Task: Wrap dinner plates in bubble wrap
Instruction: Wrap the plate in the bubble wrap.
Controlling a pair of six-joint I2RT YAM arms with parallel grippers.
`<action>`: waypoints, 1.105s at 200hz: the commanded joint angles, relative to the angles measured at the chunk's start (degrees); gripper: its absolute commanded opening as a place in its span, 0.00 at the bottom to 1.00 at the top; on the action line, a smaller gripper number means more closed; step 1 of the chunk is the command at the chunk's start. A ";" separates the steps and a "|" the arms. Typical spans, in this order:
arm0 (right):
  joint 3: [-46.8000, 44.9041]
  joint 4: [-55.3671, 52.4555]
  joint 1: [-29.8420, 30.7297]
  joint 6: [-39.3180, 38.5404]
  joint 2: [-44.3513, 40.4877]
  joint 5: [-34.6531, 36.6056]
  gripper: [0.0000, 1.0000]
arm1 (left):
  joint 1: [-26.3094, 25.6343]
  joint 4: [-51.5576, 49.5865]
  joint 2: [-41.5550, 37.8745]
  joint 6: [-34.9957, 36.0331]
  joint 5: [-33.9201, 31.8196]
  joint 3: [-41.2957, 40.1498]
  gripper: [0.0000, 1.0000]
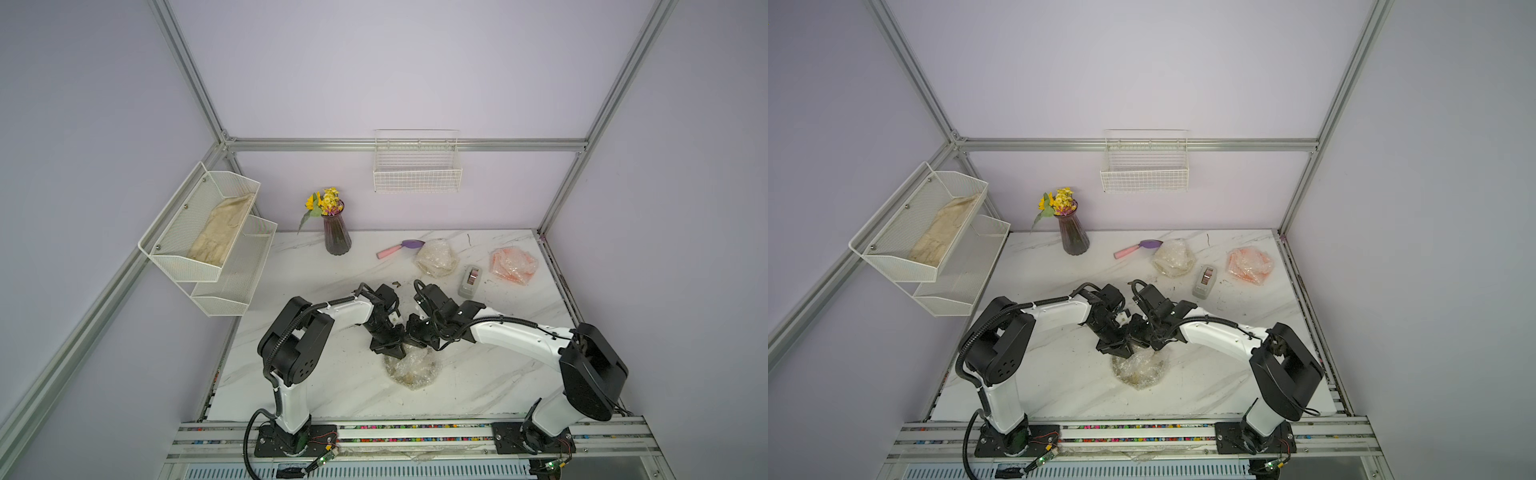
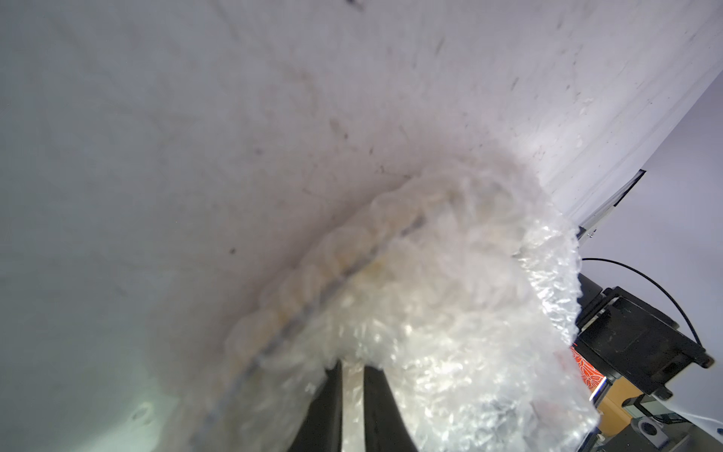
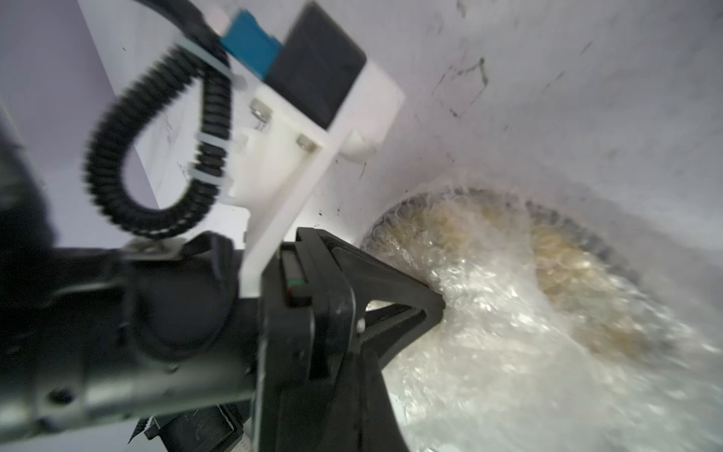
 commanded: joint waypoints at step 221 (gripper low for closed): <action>10.21 -6.24 -0.48 -29.02 17.88 3.33 0.00 | -1.10 3.82 -9.43 -6.32 -0.38 -9.61 0.16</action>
